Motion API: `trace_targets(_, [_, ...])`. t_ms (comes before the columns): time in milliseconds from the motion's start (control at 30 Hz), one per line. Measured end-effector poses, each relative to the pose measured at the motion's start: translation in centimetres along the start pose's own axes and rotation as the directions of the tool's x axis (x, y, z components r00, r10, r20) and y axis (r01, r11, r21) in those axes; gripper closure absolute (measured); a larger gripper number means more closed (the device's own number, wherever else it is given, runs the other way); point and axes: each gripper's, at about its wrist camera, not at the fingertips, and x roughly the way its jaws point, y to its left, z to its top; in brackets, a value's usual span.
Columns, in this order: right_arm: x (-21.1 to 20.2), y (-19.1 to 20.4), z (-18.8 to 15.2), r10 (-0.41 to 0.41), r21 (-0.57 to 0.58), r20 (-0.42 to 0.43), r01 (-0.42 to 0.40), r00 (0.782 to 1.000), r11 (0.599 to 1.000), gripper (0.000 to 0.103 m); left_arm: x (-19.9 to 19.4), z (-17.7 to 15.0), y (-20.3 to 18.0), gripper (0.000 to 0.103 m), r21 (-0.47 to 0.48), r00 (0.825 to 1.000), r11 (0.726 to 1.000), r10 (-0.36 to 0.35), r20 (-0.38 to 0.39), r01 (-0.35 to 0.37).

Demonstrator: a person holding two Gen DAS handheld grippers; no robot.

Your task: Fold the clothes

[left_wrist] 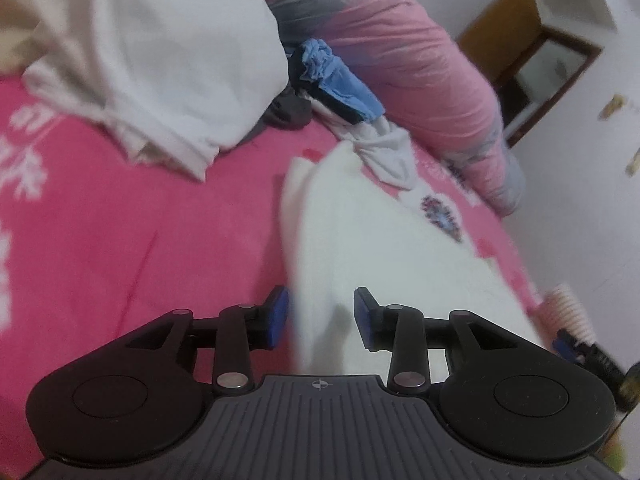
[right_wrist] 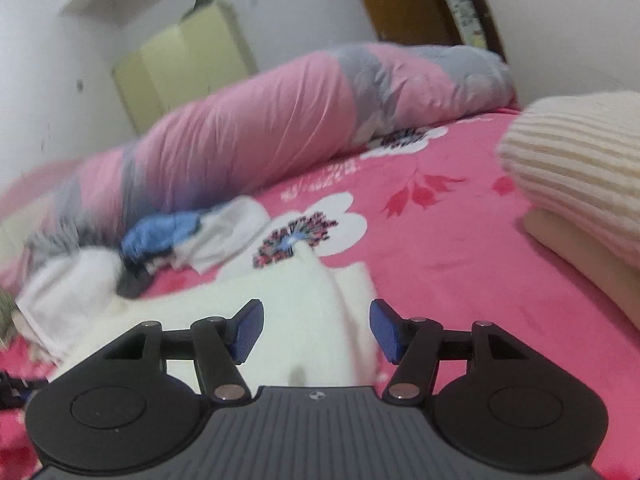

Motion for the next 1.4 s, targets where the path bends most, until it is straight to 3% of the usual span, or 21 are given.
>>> trace_targets(133, [3.1,0.6,1.6,0.02,-0.078,-0.057,-0.024,0.998,0.997,0.048,2.1,2.1,-0.5,0.067,0.031,1.0,0.999,0.017,-0.017,-0.016])
trace_targets(333, [6.8,0.1,2.5,-0.045,-0.122,-0.141,0.028,0.989,0.992,0.05,4.6,3.6,-1.7,0.067,0.106,0.999,0.994,0.037,-0.026,-0.034])
trace_targets(400, [7.3,-0.1,2.5,-0.042,-0.121,-0.162,0.022,0.986,0.992,0.062,4.9,3.6,-1.7,0.068,0.105,0.999,0.994,0.035,-0.022,-0.032])
trace_targets(433, [7.4,-0.1,2.4,-0.037,-0.121,-0.168,0.017,0.985,0.993,0.076,5.0,3.6,-1.7,0.068,0.103,0.999,0.994,0.031,-0.017,-0.029])
trace_targets(467, [7.5,-0.1,2.4,-0.032,-0.12,-0.174,0.011,0.984,0.993,0.079,4.9,3.6,-1.8,0.069,0.098,1.0,0.995,0.027,-0.011,-0.026])
trace_targets(700, [9.1,-0.1,2.3,-0.013,-0.116,-0.227,-0.014,0.974,0.993,0.077,5.5,3.8,-2.2,0.075,0.103,1.0,0.994,0.022,0.008,-0.023])
trace_targets(733, [9.3,-0.1,2.3,-0.006,-0.114,-0.227,-0.02,0.974,0.993,0.08,5.6,3.7,-2.2,0.076,0.106,1.0,0.994,0.029,0.01,-0.03])
trace_targets(767, [9.3,0.1,2.3,-0.005,-0.122,-0.221,-0.023,0.975,0.992,0.09,5.8,3.7,-2.3,0.082,0.109,0.999,0.993,0.035,0.012,-0.036])
trace_targets(833, [8.7,0.9,2.2,-0.015,-0.164,-0.187,-0.016,0.982,0.986,0.093,6.1,3.6,-2.5,0.088,0.116,0.999,0.992,0.048,0.015,-0.049])
trace_targets(1033, [6.7,1.5,2.7,-0.021,-0.167,-0.075,0.008,0.997,0.986,0.094,5.3,4.1,-3.1,0.092,0.1,0.998,0.995,-0.002,0.065,-0.005])
trace_targets(1167, [7.4,0.4,1.9,-0.05,-0.117,-0.087,0.04,0.995,0.992,0.094,6.3,4.1,-2.9,0.092,0.098,0.999,0.995,0.013,0.05,-0.018])
trace_targets(1400, [6.0,-0.4,1.6,-0.038,-0.062,-0.033,0.036,0.999,0.997,0.094,6.0,4.3,-2.9,0.092,0.084,0.998,0.996,-0.013,0.064,0.008])
